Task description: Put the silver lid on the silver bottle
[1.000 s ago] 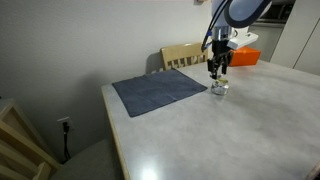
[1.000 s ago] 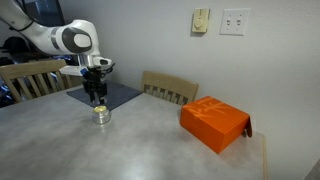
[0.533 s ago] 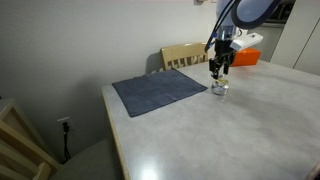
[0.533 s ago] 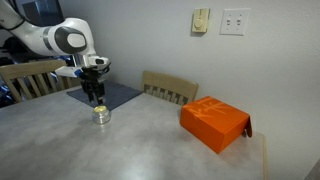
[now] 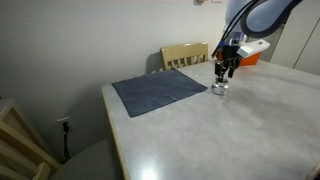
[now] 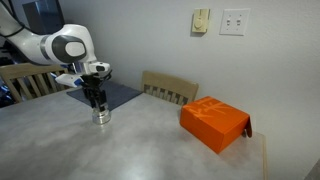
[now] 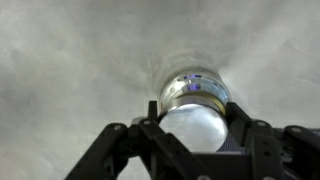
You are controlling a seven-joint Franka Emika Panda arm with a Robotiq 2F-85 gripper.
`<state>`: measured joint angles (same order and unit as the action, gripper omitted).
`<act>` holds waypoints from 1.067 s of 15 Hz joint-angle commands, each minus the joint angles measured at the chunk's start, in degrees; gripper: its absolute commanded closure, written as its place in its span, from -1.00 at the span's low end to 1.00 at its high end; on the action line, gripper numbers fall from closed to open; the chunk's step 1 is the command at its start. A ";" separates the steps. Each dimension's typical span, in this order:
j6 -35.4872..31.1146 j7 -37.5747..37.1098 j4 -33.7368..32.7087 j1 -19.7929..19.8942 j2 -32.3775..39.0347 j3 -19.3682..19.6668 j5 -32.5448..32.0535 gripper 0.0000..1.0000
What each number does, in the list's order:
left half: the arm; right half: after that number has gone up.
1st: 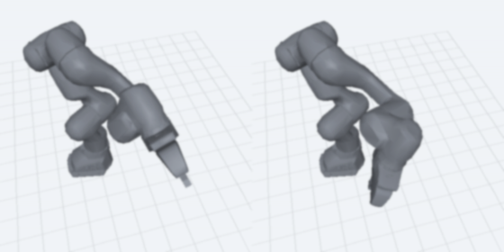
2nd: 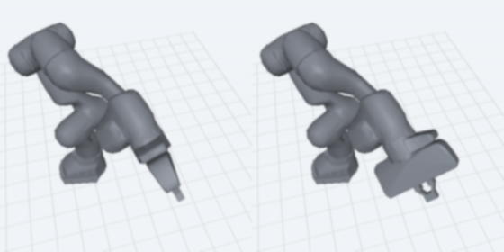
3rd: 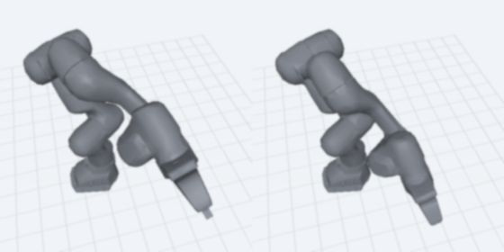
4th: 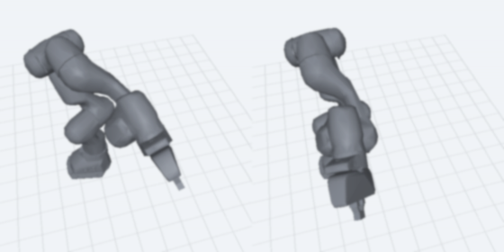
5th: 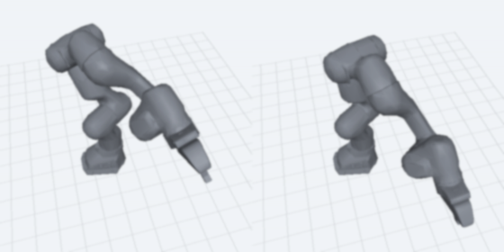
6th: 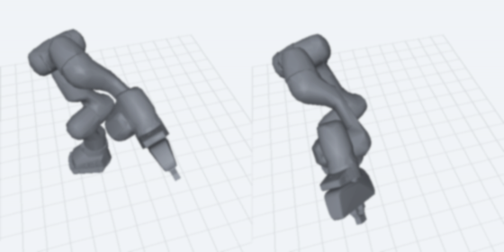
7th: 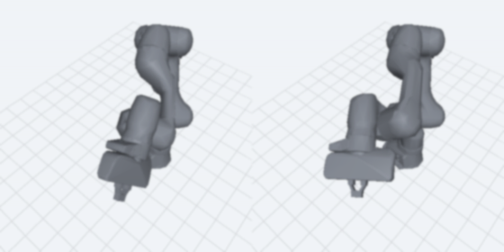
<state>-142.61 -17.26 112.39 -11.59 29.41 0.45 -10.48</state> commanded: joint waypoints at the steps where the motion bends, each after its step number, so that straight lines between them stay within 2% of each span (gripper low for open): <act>1: -2.60 2.26 2.97 1.04 -1.38 -0.43 1.22 0.13; 16: -2.89 13.06 1.36 3.86 0.36 -3.60 7.01 0.13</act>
<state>-144.57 -7.34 113.44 -9.29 29.53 -1.44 -4.90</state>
